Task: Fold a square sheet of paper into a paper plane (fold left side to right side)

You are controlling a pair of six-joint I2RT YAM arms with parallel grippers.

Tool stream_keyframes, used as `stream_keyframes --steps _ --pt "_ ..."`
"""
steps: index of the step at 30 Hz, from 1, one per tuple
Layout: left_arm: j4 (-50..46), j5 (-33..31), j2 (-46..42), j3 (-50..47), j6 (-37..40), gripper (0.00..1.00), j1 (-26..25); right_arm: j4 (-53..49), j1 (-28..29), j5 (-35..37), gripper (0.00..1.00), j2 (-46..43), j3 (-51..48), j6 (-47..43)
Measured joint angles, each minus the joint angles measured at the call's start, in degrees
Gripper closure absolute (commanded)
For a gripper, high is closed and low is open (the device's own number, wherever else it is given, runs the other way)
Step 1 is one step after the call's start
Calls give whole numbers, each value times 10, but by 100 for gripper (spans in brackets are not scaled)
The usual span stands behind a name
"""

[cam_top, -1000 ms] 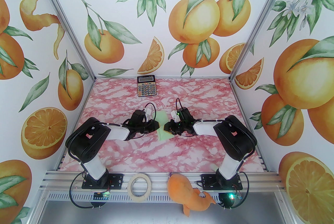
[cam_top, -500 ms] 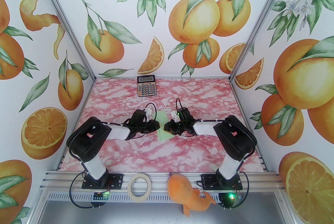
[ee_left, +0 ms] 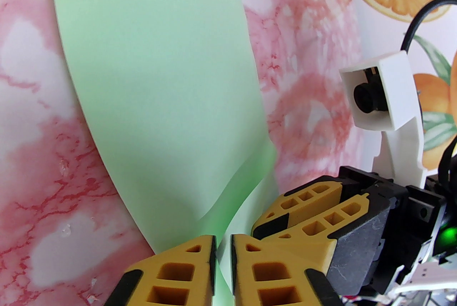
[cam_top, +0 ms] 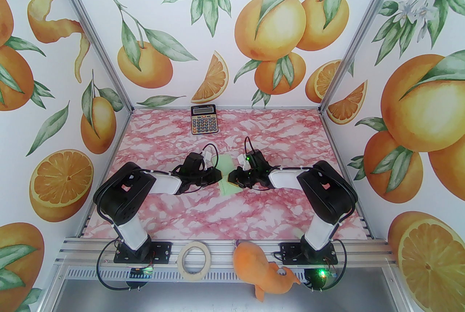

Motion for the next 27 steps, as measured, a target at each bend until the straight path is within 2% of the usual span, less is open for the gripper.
stream_keyframes --steps 4,8,15,27 --pt "0 0 0 1 0 89 -1 0 0 0 79 0 0 0" --pt "-1 -1 0 2 0 100 -2 0 0 0 79 0 0 0" --pt "-18 0 0 13 17 100 1 0 0 1 75 0 0 0" --pt "-58 15 0 32 60 100 34 -2 3 8 74 -19 -3 -2"
